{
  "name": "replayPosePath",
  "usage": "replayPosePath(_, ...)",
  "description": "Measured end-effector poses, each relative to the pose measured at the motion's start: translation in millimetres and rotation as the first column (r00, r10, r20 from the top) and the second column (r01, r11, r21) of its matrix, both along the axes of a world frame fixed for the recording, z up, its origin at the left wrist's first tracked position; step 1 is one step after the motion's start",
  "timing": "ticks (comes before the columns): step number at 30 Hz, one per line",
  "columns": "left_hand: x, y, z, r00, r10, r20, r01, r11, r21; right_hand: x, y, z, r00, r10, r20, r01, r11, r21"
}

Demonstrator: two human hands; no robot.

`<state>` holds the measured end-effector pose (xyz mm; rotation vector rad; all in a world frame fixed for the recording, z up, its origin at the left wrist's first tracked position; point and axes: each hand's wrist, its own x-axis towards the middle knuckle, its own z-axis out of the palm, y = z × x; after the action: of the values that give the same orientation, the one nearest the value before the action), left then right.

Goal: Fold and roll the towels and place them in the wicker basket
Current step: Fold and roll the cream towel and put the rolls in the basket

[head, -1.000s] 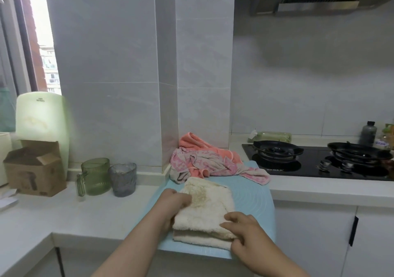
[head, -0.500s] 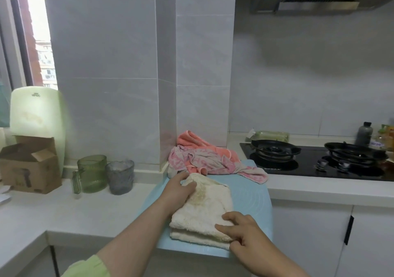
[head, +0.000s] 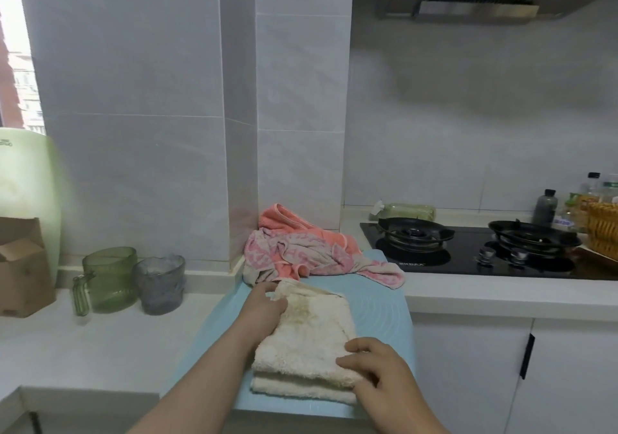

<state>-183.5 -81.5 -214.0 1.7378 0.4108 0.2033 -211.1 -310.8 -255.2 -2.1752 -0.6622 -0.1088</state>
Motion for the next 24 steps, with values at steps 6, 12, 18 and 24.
replayPosePath(6, -6, -6, 18, 0.994, -0.105, -0.009, 0.101, 0.979, -0.177, 44, 17, 35, 0.961, -0.168, -0.219, 0.176, 0.984, 0.016)
replayPosePath(12, -2, 1, 13, 0.98, -0.152, 0.131, 0.197, 0.846, -0.495, 89, 32, 55, 0.902, 0.036, -0.429, -0.016, 0.999, 0.05)
replayPosePath(18, 2, 7, 7, 0.908, -0.3, 0.292, 0.418, 0.687, -0.595, 118, 34, 65, 0.805, 0.197, -0.56, -0.158, 0.98, 0.118)
replayPosePath(24, 13, 5, 5, 0.866, -0.328, 0.377, 0.499, 0.613, -0.612, 148, 37, 64, 0.66, 0.392, -0.641, -0.304, 0.92, 0.249)
